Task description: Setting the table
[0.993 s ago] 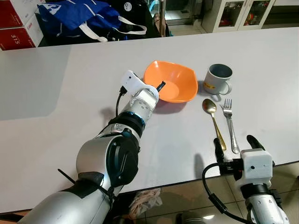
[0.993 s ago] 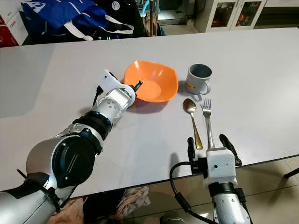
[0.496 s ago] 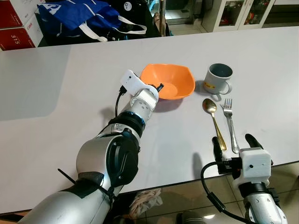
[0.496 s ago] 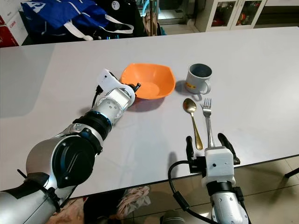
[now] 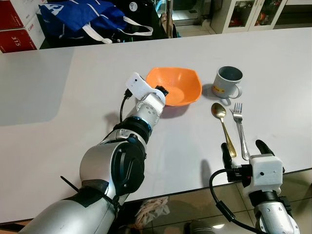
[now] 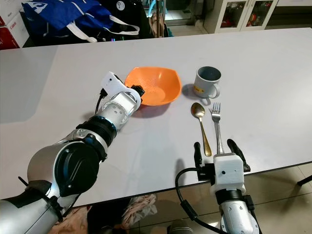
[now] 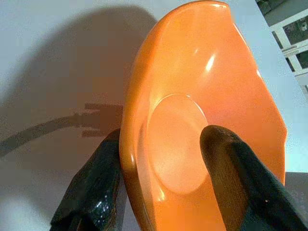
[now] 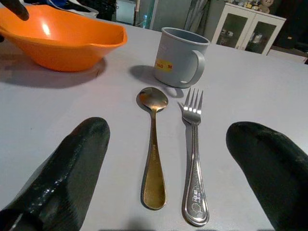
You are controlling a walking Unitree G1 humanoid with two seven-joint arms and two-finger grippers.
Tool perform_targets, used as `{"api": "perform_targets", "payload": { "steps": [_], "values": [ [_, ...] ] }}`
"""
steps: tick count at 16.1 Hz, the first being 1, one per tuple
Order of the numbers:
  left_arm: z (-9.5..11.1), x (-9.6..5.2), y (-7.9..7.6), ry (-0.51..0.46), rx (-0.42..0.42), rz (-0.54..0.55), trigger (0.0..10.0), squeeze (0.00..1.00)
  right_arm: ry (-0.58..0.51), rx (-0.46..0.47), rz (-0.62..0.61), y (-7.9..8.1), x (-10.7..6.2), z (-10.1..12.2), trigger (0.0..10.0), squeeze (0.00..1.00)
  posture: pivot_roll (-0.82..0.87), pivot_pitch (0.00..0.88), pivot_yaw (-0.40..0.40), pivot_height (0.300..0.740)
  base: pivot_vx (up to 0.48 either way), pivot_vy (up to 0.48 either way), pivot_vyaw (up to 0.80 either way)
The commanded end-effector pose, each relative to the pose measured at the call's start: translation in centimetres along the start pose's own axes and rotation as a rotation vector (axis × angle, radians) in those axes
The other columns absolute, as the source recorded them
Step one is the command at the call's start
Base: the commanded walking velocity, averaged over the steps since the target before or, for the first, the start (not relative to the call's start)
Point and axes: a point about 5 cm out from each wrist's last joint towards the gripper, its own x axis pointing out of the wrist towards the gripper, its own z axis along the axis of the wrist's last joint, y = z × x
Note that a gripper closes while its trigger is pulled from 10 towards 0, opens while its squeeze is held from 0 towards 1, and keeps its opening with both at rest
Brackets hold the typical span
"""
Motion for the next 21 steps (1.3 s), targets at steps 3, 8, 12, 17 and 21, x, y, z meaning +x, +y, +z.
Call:
{"api": "perform_targets", "payload": {
  "steps": [3, 8, 12, 17, 21],
  "values": [
    [-2.4, -0.7, -2.3, 0.04, 0.037, -0.039, 10.0, 1.0, 0.01, 0.001, 0.014, 0.3, 0.2, -0.2, 10.0, 0.0, -0.36, 0.062, 0.071, 0.727, 0.0, 0.0, 0.0],
    [-3.1, -0.9, -2.5, 0.058, 0.051, -0.048, 10.0, 1.0, 0.006, 0.0, 0.019, 0.3, 0.4, -0.3, 10.0, 0.0, -0.35, 0.045, 0.073, 0.727, 0.0, 0.0, 0.0],
    [-3.2, -0.7, -2.0, 0.064, 0.079, -0.042, 10.0, 1.0, -0.001, 0.006, 0.03, 0.7, 1.0, -0.3, 10.0, 0.0, -0.33, 0.029, 0.073, 0.727, 0.0, 0.0, 0.0],
    [-2.3, -0.7, -2.1, 0.026, 0.126, -0.059, 10.0, 0.0, -0.008, 0.011, 0.035, 1.0, 1.4, -0.4, 10.0, 0.0, -0.32, 0.017, 0.075, 0.727, 0.0, 0.0, 0.0],
    [-1.8, -0.7, -2.5, 0.017, 0.147, -0.091, 10.0, 0.0, -0.013, 0.011, 0.034, 1.0, 1.7, -0.4, 10.0, 0.0, -0.3, 0.013, 0.068, 0.727, 0.0, 0.0, 0.0]
  ]
}}
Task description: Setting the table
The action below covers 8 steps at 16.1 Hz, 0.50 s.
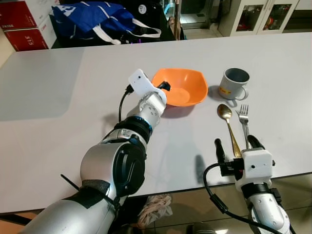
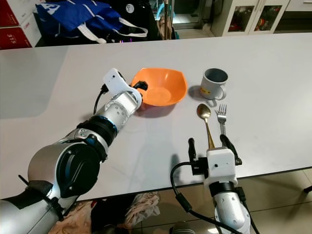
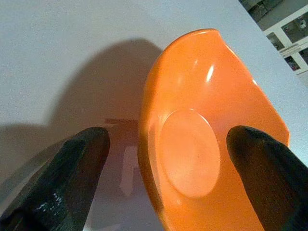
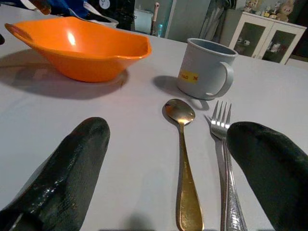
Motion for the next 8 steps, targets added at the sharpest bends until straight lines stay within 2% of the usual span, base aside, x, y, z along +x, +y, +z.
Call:
{"api": "perform_targets", "payload": {
  "steps": [1, 4, 5, 8],
  "values": [
    [-1.5, -0.6, -2.2, 0.032, 0.041, -0.073, 10.0, 0.0, -0.002, 0.007, 0.01, 0.2, 0.3, -0.2, 10.0, 0.0, -0.29, 0.011, 0.064, 0.727, 0.0, 0.0, 0.0],
    [-1.7, -0.3, -1.2, 0.022, 0.086, -0.051, 10.0, 0.0, -0.002, 0.012, 0.019, 0.4, 0.6, -0.3, 10.0, 0.0, -0.27, 0.007, 0.056, 0.727, 0.0, 0.0, 0.0],
    [-0.8, -0.3, -1.0, -0.029, 0.132, -0.068, 10.0, 0.0, -0.008, 0.02, 0.013, 0.5, 0.9, -0.2, 10.0, 0.0, -0.26, 0.003, 0.057, 0.727, 0.0, 0.0, 0.0],
    [1.1, -0.4, -1.5, -0.122, 0.197, -0.131, 10.0, 0.0, -0.016, 0.026, -0.003, 0.3, 1.3, -0.2, 10.0, 0.0, -0.25, 0.0, 0.062, 0.727, 0.0, 0.0, 0.0]
  ]
}}
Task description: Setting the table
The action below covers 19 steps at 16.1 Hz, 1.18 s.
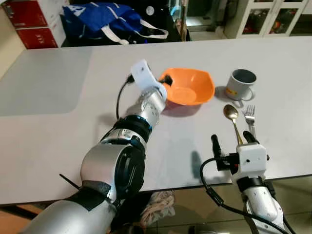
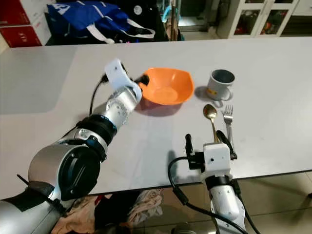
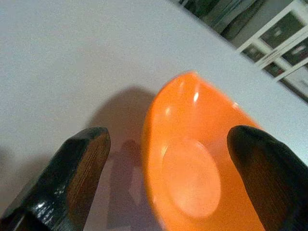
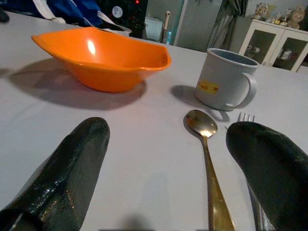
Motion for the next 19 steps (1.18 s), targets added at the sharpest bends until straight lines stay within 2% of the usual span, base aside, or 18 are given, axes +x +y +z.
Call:
{"api": "perform_targets", "payload": {
  "steps": [1, 4, 7, 9, 10, 11, 12, 15, 17, 19],
  "values": [
    [0.2, -0.1, -0.3, -0.033, 0.051, -0.043, 10.0, 0.0, -0.002, 0.014, -0.016, -0.2, 0.1, -0.1, 10.0, 0.0, -0.25, 0.0, 0.062, 0.727, 0.0, 0.0, 0.0],
    [1.0, -0.1, 0.6, -0.088, 0.106, -0.075, 10.0, 0.0, -0.015, 0.035, -0.02, 0.0, 0.6, 0.0, 10.0, 0.0, -0.22, 0.0, 0.057, 0.727, 0.0, 0.0, 0.0],
    [1.4, -0.7, 0.5, -0.166, 0.181, -0.138, 10.0, 0.0, -0.032, 0.045, -0.012, 0.2, 1.0, 0.1, 10.0, 0.0, -0.21, 0.0, 0.059, 0.727, 0.0, 0.0, 0.0],
    [2.0, -1.6, 0.8, -0.249, 0.272, -0.189, 10.0, 0.0, -0.039, 0.049, -0.015, 0.2, 1.2, 0.1, 10.0, 0.0, -0.2, 0.0, 0.066, 0.727, 0.0, 0.0, 0.0],
    [2.7, -2.3, 1.5, -0.323, 0.355, -0.219, 10.0, 0.0, -0.045, 0.049, -0.019, 0.1, 1.4, 0.1, 10.0, 0.0, -0.19, 0.0, 0.069, 0.727, 0.0, 0.0, 0.0],
    [3.0, -2.7, 1.8, -0.354, 0.394, -0.236, 10.0, 0.0, -0.047, 0.048, -0.021, 0.1, 1.4, 0.1, 10.0, 0.0, -0.19, 0.0, 0.07, 0.727, 0.0, 0.0, 0.0],
    [3.1, -3.7, 2.9, -0.399, 0.508, -0.289, 10.0, 0.0, -0.053, 0.049, -0.03, 0.0, 1.5, 0.1, 10.0, 0.0, -0.17, 0.0, 0.073, 0.727, 0.0, 0.0, 0.0],
    [1.7, -5.2, 5.1, -0.392, 0.654, -0.351, 10.0, 0.0, -0.06, 0.051, -0.043, -0.1, 1.5, 0.1, 10.0, 0.0, -0.16, 0.0, 0.079, 0.727, 0.0, 0.0, 0.0],
    [-0.5, -6.5, 8.0, -0.327, 0.79, -0.392, 10.0, 0.0, -0.065, 0.058, -0.058, -0.2, 1.6, 0.0, 10.0, 0.0, -0.16, 0.0, 0.087, 0.727, 0.0, 0.0, 0.0],
    [-3.4, -8.4, 11.3, -0.208, 0.856, -0.42, 10.0, 0.0, -0.066, 0.078, -0.09, -0.5, 1.6, -0.2, 10.0, 0.0, -0.16, 0.0, 0.095, 0.727, 0.0, 0.0, 0.0]
  ]
}}
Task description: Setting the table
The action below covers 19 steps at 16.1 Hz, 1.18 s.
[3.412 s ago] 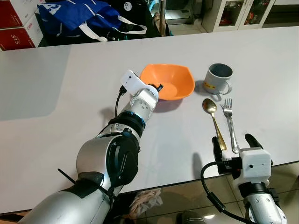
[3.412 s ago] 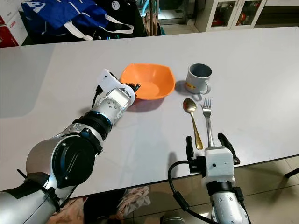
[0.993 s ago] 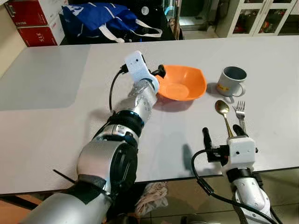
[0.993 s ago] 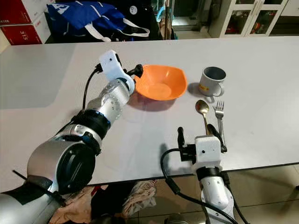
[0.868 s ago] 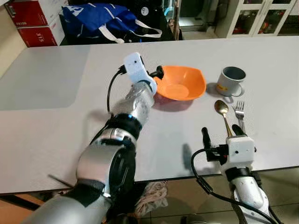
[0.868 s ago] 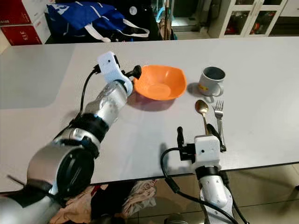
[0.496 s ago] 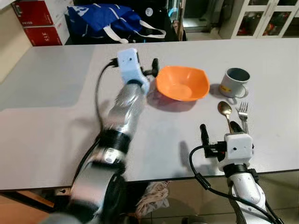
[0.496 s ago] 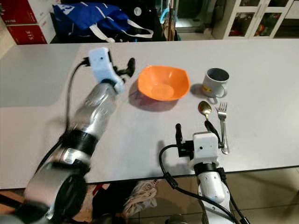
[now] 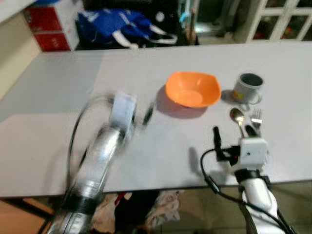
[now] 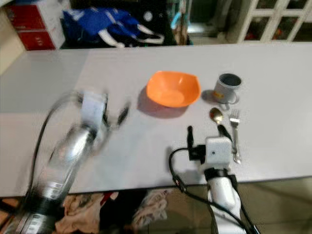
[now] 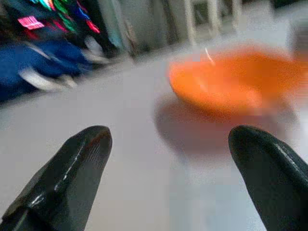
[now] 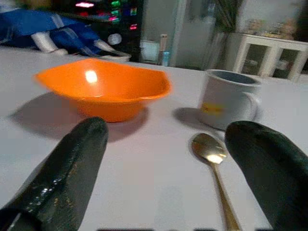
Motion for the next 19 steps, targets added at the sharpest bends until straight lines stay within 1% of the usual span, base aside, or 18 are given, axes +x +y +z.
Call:
{"api": "perform_targets", "payload": {
  "steps": [1, 2, 3, 4, 5, 6, 7, 8, 9, 10, 12, 14, 15, 17, 19],
  "values": [
    [-0.2, -0.6, -0.3, 0.004, 0.008, -0.038, 10.0, 0.0, -0.002, 0.021, -0.032, -0.4, 0.0, -0.2, 10.0, 0.0, -0.16, 0.0, 0.095, 0.727, 0.0, 0.0, 0.0],
    [-1.7, -1.9, -0.6, 0.06, -0.042, -0.043, 10.0, 0.0, 0.001, 0.033, -0.055, -0.8, -0.1, -0.3, 10.0, 0.0, -0.17, 0.0, 0.091, 0.727, 0.0, 0.0, 0.0],
    [-2.7, -2.9, -1.2, 0.104, -0.189, -0.017, 10.0, 0.0, 0.006, 0.038, -0.088, -1.5, -0.3, -0.8, 10.0, 0.0, -0.16, 0.0, 0.078, 0.727, 0.0, 0.0, 0.0],
    [-2.2, -2.6, -1.5, 0.088, -0.214, -0.025, 10.0, 0.0, 0.013, 0.033, -0.095, -1.8, -0.3, -1.1, 10.0, 0.0, -0.16, 0.0, 0.073, 0.727, 0.0, 0.0, 0.0],
    [-0.6, -1.5, -2.1, 0.034, -0.23, -0.082, 10.0, 0.0, 0.024, 0.035, -0.089, -1.7, -0.3, -1.6, 10.0, 0.0, -0.15, 0.0, 0.065, 0.727, 0.0, 0.0, 0.0],
    [-0.4, -1.2, -2.5, 0.044, -0.181, -0.159, 10.0, 0.0, 0.026, 0.039, -0.065, -1.4, -0.1, -1.7, 10.0, 0.0, -0.16, 0.0, 0.071, 0.727, 0.0, 0.0, 0.0],
    [-0.9, -1.6, -2.5, 0.072, -0.175, -0.169, 10.0, 0.0, 0.029, 0.047, -0.062, -1.4, 0.0, -1.7, 10.0, 0.0, -0.16, 0.0, 0.071, 0.727, 0.0, 0.0, 0.0],
    [-1.8, -2.6, -1.9, 0.104, -0.186, -0.127, 10.0, 0.0, 0.031, 0.057, -0.072, -1.6, -0.3, -1.8, 10.0, 0.0, -0.16, 0.0, 0.071, 0.727, 0.0, 0.0, 0.0],
    [-1.6, -2.9, -1.7, 0.104, -0.184, -0.111, 10.0, 0.0, 0.03, 0.059, -0.07, -1.6, -0.4, -1.8, 10.0, 0.0, -0.16, 0.0, 0.076, 0.727, 0.0, 0.0, 0.0],
    [-1.1, -2.7, -1.6, 0.091, -0.187, -0.089, 10.0, 0.0, 0.03, 0.061, -0.061, -1.4, -0.6, -1.9, 10.0, 0.0, -0.16, 0.0, 0.075, 0.727, 0.0, 0.0, 0.0],
    [-0.5, -2.2, -1.6, 0.076, -0.162, -0.067, 10.0, 0.0, 0.033, 0.063, -0.049, -1.2, -0.5, -2.0, 10.0, 0.0, -0.15, 0.0, 0.074, 0.727, 0.0, 0.0, 0.0],
    [0.0, -1.7, -0.9, 0.055, -0.172, -0.004, 10.0, 0.0, 0.036, 0.066, -0.041, -1.1, -0.4, -2.1, 10.0, 0.0, -0.15, 0.0, 0.073, 0.727, 0.0, 0.0, 0.0],
    [0.1, -1.5, -0.7, 0.048, -0.167, 0.011, 10.0, 0.0, 0.037, 0.066, -0.039, -1.0, -0.3, -2.1, 10.0, 0.0, -0.15, 0.0, 0.072, 0.727, 0.0, 0.0, 0.0],
    [0.7, -1.0, -0.5, 0.028, -0.175, 0.019, 10.0, 0.0, 0.038, 0.067, -0.036, -1.0, -0.3, -2.1, 10.0, 0.0, -0.15, 0.0, 0.072, 0.727, 0.0, 0.0, 0.0],
    [0.8, -0.8, -0.3, 0.029, -0.174, 0.026, 10.0, 0.0, 0.038, 0.067, -0.036, -1.0, -0.3, -2.1, 10.0, 0.0, -0.16, 0.0, 0.074, 0.727, 0.0, 0.0, 0.0]
  ]
}}
